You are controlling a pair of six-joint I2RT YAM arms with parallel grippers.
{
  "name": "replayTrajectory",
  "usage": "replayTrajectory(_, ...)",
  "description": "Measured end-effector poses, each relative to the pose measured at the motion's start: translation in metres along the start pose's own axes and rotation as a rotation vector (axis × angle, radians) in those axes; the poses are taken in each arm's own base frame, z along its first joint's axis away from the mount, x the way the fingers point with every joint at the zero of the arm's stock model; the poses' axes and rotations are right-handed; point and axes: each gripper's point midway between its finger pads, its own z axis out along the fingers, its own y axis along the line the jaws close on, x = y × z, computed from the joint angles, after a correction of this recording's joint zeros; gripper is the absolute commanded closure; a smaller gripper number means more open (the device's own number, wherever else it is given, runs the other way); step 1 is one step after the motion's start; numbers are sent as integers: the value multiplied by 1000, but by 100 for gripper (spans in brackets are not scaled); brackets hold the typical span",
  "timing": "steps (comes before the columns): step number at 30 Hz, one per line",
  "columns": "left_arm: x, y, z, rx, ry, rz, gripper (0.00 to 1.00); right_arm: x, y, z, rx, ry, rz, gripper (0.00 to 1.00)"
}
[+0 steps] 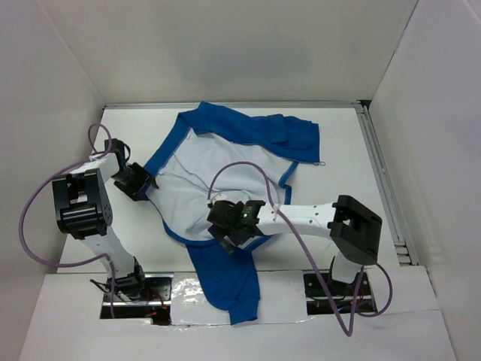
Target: Zip up the jacket
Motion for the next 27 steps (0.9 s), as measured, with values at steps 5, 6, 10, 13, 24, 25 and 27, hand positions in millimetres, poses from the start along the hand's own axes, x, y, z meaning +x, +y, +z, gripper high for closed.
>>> replayTrajectory(5, -6, -6, 4, 10, -3, 2, 100, 11, -20, 11, 106, 23, 46, 82)
replayTrajectory(6, -7, -9, 5, 13, -4, 10, 100, 8, -23, 9, 117, 10, 58, 89)
replayTrajectory(10, -6, -17, 2, 19, -22, 38, 100, -9, -22, -12, 40, -49, 101, 100)
replayTrajectory(13, -8, -33, -21, 57, -70, 67, 100, -32, -16, -45, -147, -120, 165, 100)
replayTrajectory(24, -74, -283, -153, 482, -401, 356, 14, -93, -180, -61, -608, -286, 772, 89)
replayTrajectory(25, -72, -306, -148, 516, -405, 393, 1, -90, -195, -52, -623, -277, 833, 83)
replayTrajectory(27, -59, -347, -128, 589, -389, 469, 1, -74, -227, -30, -605, -232, 980, 57)
